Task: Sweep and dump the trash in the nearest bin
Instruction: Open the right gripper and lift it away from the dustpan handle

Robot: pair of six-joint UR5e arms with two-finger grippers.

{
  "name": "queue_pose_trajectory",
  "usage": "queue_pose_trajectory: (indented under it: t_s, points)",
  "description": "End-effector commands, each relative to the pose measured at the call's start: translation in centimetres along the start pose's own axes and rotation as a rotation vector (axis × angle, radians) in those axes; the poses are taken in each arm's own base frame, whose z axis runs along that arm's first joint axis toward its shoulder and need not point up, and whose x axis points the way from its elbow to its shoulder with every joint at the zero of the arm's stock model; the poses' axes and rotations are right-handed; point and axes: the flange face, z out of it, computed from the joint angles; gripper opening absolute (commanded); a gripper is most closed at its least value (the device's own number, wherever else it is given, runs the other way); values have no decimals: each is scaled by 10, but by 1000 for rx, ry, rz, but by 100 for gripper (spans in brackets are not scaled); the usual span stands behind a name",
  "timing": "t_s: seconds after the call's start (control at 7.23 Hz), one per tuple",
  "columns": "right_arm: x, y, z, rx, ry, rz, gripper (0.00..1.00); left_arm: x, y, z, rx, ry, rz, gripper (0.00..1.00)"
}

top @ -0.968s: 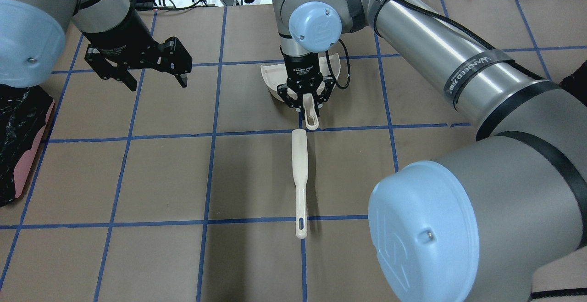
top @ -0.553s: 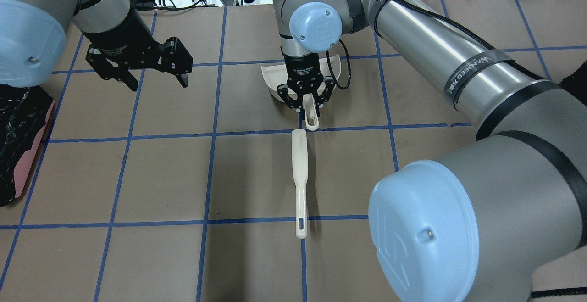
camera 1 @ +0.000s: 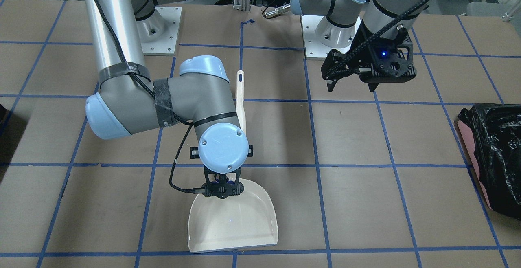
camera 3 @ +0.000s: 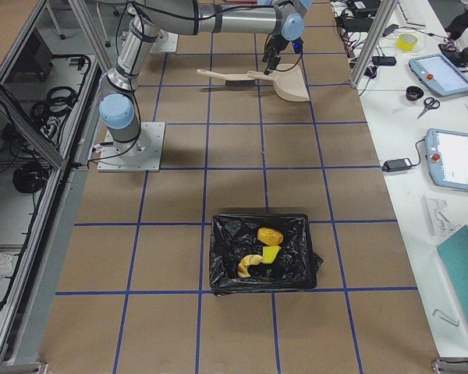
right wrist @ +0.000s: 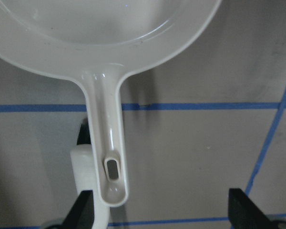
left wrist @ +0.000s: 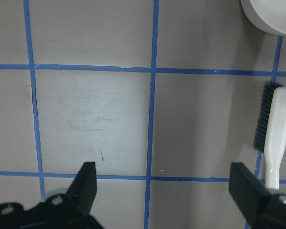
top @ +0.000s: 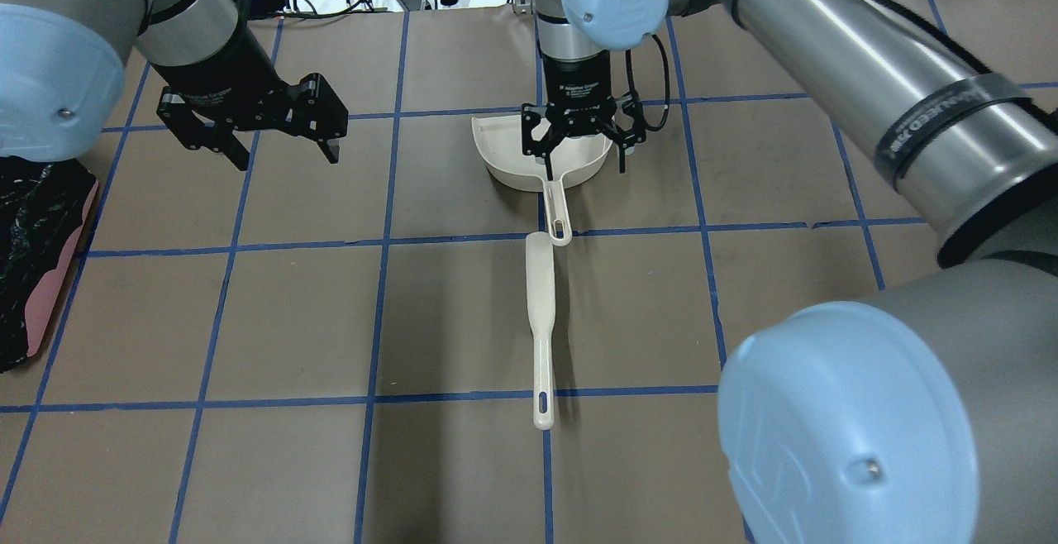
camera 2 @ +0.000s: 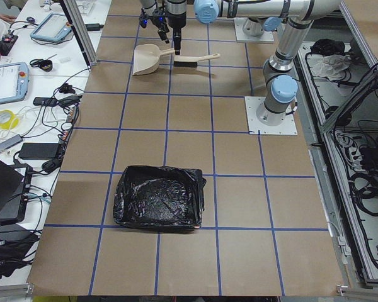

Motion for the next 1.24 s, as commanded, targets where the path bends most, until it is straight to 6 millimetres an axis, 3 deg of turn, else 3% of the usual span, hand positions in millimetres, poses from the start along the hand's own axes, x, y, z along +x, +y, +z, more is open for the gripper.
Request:
queue_pose_trajectory:
  t_s: [0.0, 0.28, 0.41, 0.69, 0.83, 0.97, 1.11]
  points:
    - [73, 55, -73, 23, -27, 71, 100, 1, -2, 3, 1, 5, -77, 100]
    - [123, 109, -116, 68, -52, 77, 100, 2, -2, 3, 1, 8, -67, 100]
    - [136, 138, -118, 99, -67, 76, 100, 3, -4, 6, -5, 9, -64, 100]
    - [143, 182, -122, 270, -82, 86, 100, 2, -3, 4, -2, 5, -62, 100]
    - [142, 180, -132, 361, -93, 95, 100, 2, -2, 0, 6, 1, 17, 100]
    - [141, 180, -140, 405, -102, 92, 100, 1, 6, -18, 29, -6, 111, 100]
    - [142, 179, -142, 431, -98, 81, 100, 1, 14, -24, 22, -4, 116, 100]
